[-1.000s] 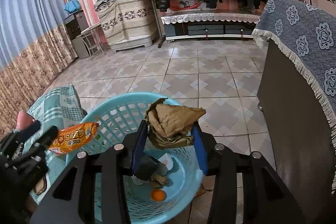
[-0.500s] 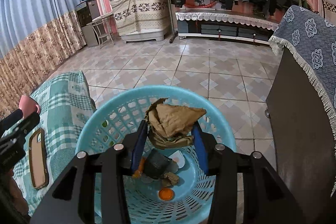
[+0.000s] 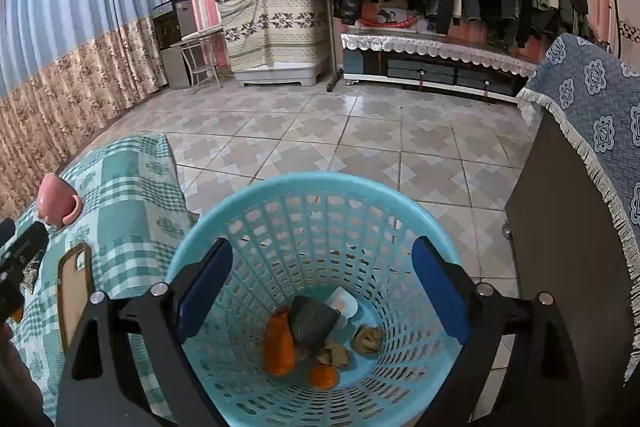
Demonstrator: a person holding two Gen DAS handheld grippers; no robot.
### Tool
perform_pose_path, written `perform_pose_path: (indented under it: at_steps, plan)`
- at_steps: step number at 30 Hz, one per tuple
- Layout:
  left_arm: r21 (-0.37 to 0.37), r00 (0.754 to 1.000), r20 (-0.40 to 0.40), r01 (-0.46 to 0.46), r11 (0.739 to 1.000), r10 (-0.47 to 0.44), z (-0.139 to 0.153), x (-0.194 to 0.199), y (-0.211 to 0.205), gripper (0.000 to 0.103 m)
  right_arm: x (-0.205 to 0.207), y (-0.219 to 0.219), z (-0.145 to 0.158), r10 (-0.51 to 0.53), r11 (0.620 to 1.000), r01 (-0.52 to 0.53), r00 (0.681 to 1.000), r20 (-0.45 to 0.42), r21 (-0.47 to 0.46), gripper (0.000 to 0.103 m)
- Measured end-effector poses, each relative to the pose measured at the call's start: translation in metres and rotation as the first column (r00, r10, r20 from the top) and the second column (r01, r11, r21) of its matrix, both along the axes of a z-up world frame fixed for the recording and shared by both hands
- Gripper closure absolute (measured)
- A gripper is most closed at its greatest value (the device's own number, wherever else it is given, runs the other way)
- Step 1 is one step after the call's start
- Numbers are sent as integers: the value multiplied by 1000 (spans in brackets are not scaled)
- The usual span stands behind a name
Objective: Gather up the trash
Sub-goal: 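Return to the table and grasp the beige cloth with the left gripper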
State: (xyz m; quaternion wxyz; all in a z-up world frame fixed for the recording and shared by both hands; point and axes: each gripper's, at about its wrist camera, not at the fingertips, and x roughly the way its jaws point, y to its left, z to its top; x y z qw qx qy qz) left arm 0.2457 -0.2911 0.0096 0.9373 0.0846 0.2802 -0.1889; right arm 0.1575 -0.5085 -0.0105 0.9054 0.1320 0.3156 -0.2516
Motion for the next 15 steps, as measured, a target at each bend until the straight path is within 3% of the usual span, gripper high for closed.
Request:
perform_pose_path:
  at_steps: [5,7,9,15]
  plan:
    - [-25,998,25,-58,998,58,9,-4,31,6,4,17,9,13,1000,-12,1000,16,-21,13]
    - [-37,997,25,-78,996,78,12,-6,47,6,4,24,13,16,1000,-15,999,28,-21,13]
    - [-44,996,15,-89,995,90,14,-7,61,6,6,37,16,27,999,-26,999,40,-25,6]
    - [-40,988,10,-154,987,154,16,-15,114,6,17,86,27,107,993,-102,992,66,-66,5]
